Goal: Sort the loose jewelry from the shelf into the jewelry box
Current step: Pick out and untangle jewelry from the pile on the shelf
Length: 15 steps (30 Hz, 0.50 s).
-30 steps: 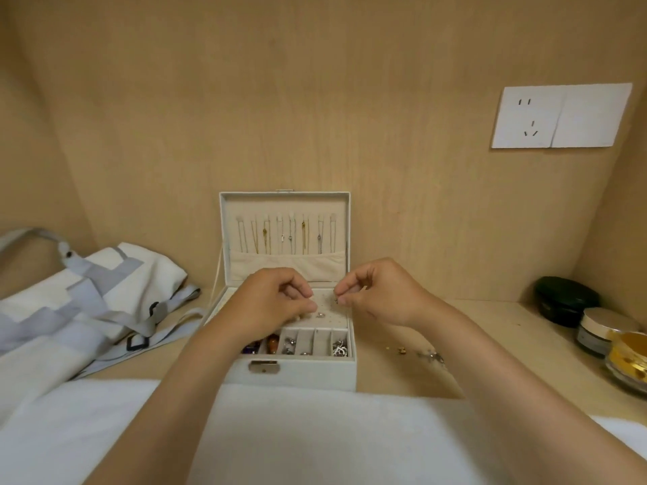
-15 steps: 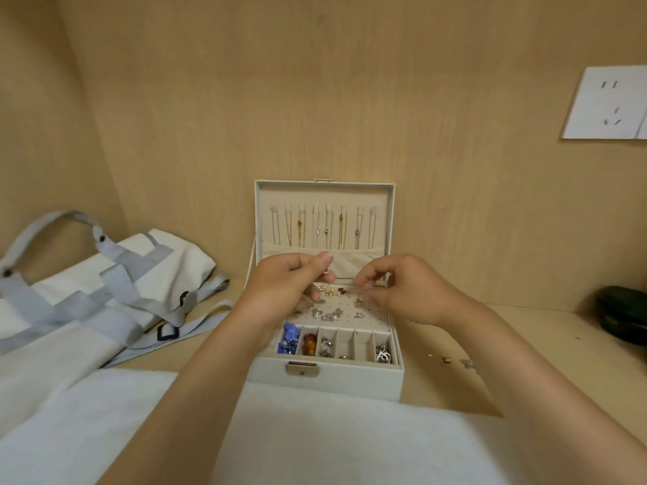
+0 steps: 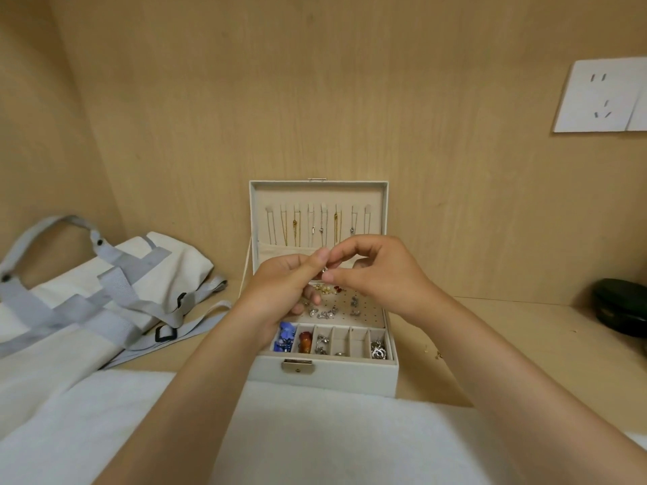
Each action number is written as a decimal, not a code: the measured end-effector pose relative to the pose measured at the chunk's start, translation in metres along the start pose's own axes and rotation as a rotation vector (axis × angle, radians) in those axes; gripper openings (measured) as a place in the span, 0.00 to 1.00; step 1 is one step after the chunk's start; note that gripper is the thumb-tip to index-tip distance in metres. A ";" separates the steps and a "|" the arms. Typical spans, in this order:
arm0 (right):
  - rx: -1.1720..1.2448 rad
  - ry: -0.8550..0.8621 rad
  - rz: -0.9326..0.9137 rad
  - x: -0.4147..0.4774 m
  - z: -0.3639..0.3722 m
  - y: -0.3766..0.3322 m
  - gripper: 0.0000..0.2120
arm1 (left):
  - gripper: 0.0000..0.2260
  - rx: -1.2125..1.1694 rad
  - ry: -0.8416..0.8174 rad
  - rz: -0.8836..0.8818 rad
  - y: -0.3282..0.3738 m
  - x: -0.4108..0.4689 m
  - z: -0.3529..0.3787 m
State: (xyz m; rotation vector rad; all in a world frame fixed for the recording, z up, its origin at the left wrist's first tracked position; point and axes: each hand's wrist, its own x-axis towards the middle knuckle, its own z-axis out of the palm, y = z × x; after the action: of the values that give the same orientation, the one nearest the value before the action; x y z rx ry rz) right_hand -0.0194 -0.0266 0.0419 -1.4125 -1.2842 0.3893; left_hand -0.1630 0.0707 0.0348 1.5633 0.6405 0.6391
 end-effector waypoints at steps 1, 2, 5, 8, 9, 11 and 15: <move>0.001 0.015 -0.010 0.001 0.000 0.001 0.09 | 0.19 0.010 0.001 0.008 0.000 0.001 0.001; 0.003 0.027 -0.019 0.001 -0.001 0.001 0.08 | 0.19 0.020 -0.001 0.017 0.001 0.002 0.002; 0.024 0.053 -0.045 0.002 -0.006 -0.002 0.05 | 0.15 0.003 -0.021 0.068 0.004 0.004 0.003; 0.049 0.092 -0.066 0.005 -0.012 -0.004 0.04 | 0.10 -0.019 -0.075 0.138 0.008 0.006 0.003; 0.054 0.100 -0.072 0.006 -0.014 -0.004 0.03 | 0.09 -0.006 -0.082 0.160 0.010 0.006 0.003; 0.053 0.102 -0.073 0.008 -0.018 -0.003 0.03 | 0.07 0.056 -0.062 0.197 0.014 0.007 0.006; 0.032 0.103 -0.062 0.011 -0.027 0.000 0.07 | 0.07 0.195 -0.040 0.210 0.021 0.013 0.012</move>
State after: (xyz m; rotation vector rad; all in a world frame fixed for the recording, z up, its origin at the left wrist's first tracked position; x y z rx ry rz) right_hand 0.0062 -0.0303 0.0546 -1.3459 -1.2295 0.2907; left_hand -0.1445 0.0699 0.0550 1.8370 0.5248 0.7163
